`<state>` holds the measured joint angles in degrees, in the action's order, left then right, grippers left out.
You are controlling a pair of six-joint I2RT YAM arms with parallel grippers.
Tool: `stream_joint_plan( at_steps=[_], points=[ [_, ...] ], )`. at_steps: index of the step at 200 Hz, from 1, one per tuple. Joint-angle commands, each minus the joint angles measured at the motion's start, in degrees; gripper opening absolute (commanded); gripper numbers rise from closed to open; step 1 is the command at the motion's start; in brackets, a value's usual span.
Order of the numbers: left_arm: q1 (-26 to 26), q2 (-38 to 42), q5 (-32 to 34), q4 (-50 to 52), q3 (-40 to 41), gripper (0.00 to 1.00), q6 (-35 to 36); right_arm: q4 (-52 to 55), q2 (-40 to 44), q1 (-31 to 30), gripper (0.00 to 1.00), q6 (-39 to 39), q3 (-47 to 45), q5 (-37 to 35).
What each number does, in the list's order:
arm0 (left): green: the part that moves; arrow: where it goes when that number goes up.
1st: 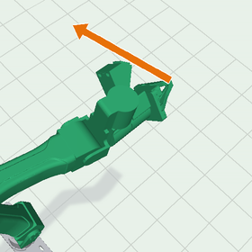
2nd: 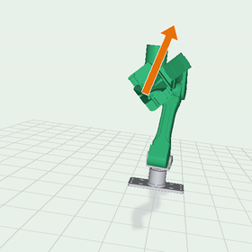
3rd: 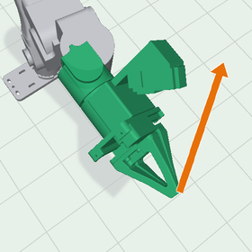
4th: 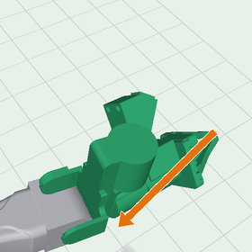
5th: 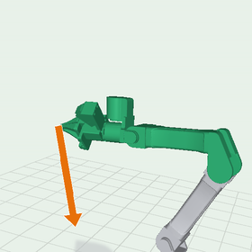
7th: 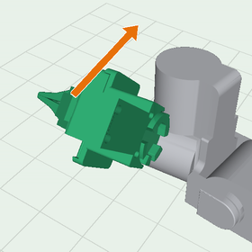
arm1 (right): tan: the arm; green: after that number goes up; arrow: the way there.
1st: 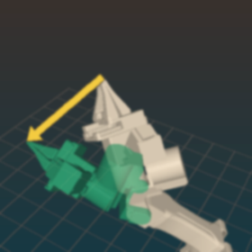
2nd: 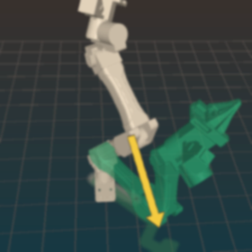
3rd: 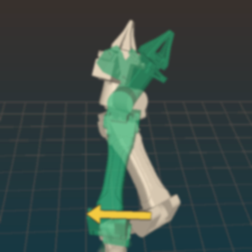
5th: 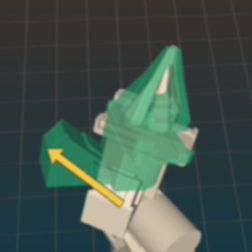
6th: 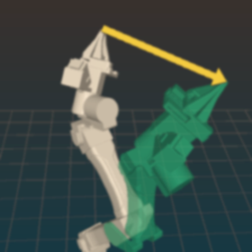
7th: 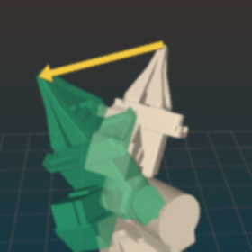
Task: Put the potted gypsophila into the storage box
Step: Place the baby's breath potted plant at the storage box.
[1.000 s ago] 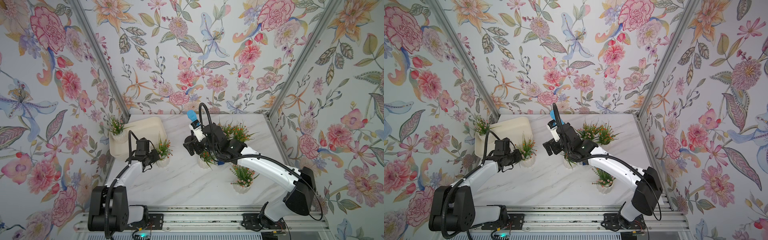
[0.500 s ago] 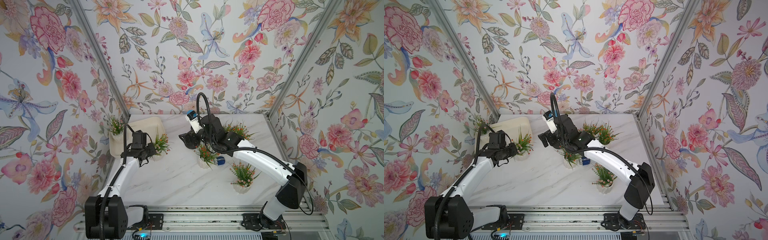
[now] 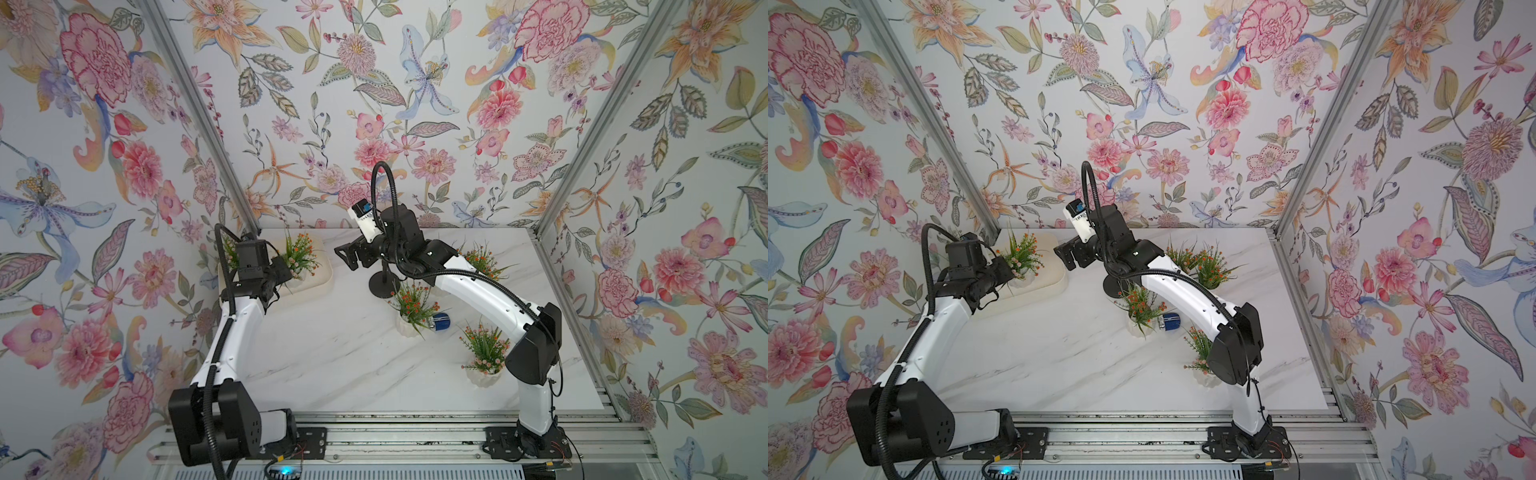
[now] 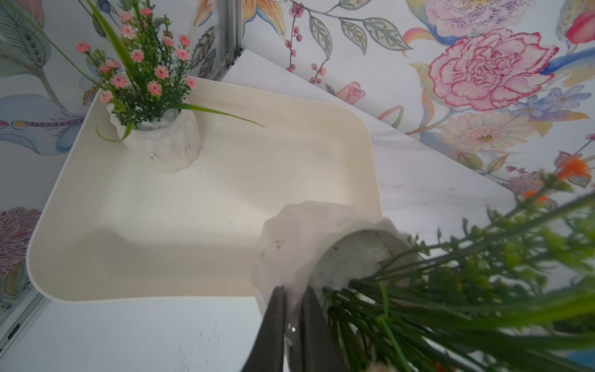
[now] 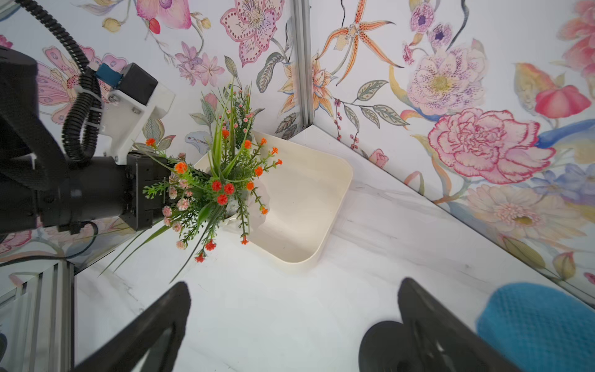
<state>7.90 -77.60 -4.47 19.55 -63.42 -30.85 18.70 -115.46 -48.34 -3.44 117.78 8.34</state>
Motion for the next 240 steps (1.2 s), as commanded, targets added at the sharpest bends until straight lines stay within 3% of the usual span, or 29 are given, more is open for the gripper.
stream_joint_plan(
  at_steps=[1, 66, 105, 167, 229, 240],
  points=[
    [3.3, -2.9, -1.5, -9.0, -0.3, 0.0, -1.3, 3.8, -3.2, 0.5, 1.0, -0.8, 5.4, 2.2],
    [10.9, -10.7, -1.8, -13.7, 1.8, 0.0, -2.6, 6.1, -11.4, 1.5, 1.0, -2.8, 15.0, 1.9],
    [15.0, -11.0, 3.0, -13.6, 4.1, 0.0, -2.8, 6.1, -14.4, 1.5, 1.0, -3.3, 17.6, 5.3],
    [21.7, -12.6, 4.5, -12.5, 4.9, 0.0, -2.6, 6.1, -17.1, 1.6, 1.0, -4.5, 20.6, 7.5],
    [23.2, -19.2, 1.0, -15.4, 3.7, 0.0, -6.3, 6.1, -16.6, 1.3, 1.0, -4.7, 19.5, 4.3],
    [23.2, -19.2, 1.4, -15.6, 3.7, 0.07, -7.0, 6.1, -16.4, 1.2, 1.0, -5.0, 19.0, 3.6]
  ],
)
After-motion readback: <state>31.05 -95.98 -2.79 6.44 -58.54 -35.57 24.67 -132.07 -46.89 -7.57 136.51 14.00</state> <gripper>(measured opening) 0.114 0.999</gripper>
